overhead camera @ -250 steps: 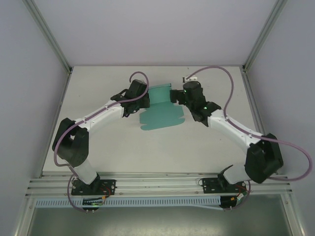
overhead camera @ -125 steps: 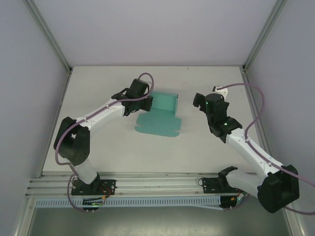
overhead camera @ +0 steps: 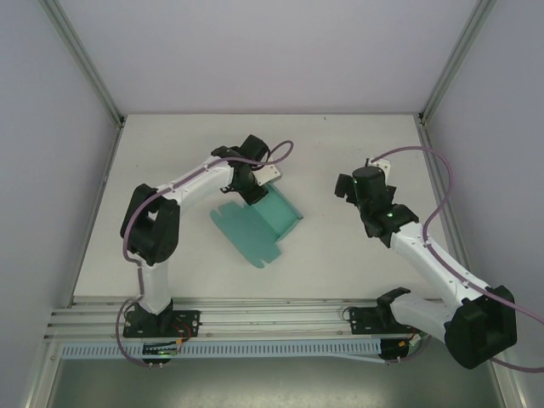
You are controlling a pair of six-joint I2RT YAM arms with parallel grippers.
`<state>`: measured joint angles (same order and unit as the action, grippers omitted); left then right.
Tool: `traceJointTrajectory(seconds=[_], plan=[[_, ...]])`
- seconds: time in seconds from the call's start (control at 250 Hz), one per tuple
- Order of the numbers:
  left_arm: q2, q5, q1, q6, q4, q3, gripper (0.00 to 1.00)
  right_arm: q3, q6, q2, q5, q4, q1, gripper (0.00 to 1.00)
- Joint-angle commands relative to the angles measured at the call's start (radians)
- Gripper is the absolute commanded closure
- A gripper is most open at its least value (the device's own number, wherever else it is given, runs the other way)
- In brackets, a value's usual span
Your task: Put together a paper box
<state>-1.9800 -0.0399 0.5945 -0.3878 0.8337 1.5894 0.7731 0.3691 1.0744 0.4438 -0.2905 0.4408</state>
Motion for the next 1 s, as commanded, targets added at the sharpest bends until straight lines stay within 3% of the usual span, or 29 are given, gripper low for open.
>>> traceJointTrajectory(seconds=[0.0,0.088,0.288,0.388,0.476,0.731,0.963,0.995], plan=[[-0.078,0.137,0.005,-0.114,0.170,0.050,1.00,-0.015,-0.031,0.006,-0.005,-0.038,-0.011,0.01],[-0.151,0.214,0.007,-0.109,0.185,0.095,1.00,-0.024,-0.045,0.010,-0.007,-0.030,-0.016,0.01],[-0.265,0.240,0.018,-0.084,0.161,0.185,1.00,-0.029,-0.055,0.027,-0.012,-0.029,-0.028,0.01],[-0.329,0.318,0.029,-0.065,0.157,0.221,1.00,-0.032,-0.053,0.030,-0.010,-0.034,-0.031,0.01],[-0.372,0.351,0.036,-0.063,0.153,0.224,0.92,-0.038,-0.052,0.026,-0.013,-0.032,-0.033,0.01],[-0.317,0.222,0.037,-0.082,0.127,0.263,0.57,-0.056,-0.055,0.021,-0.033,-0.018,-0.040,0.01],[-0.229,0.123,0.037,-0.110,0.113,0.289,0.49,-0.071,-0.065,0.018,-0.083,0.010,-0.042,0.01],[-0.219,0.111,0.038,-0.114,0.118,0.291,0.44,-0.074,-0.069,0.018,-0.088,0.016,-0.043,0.01]])
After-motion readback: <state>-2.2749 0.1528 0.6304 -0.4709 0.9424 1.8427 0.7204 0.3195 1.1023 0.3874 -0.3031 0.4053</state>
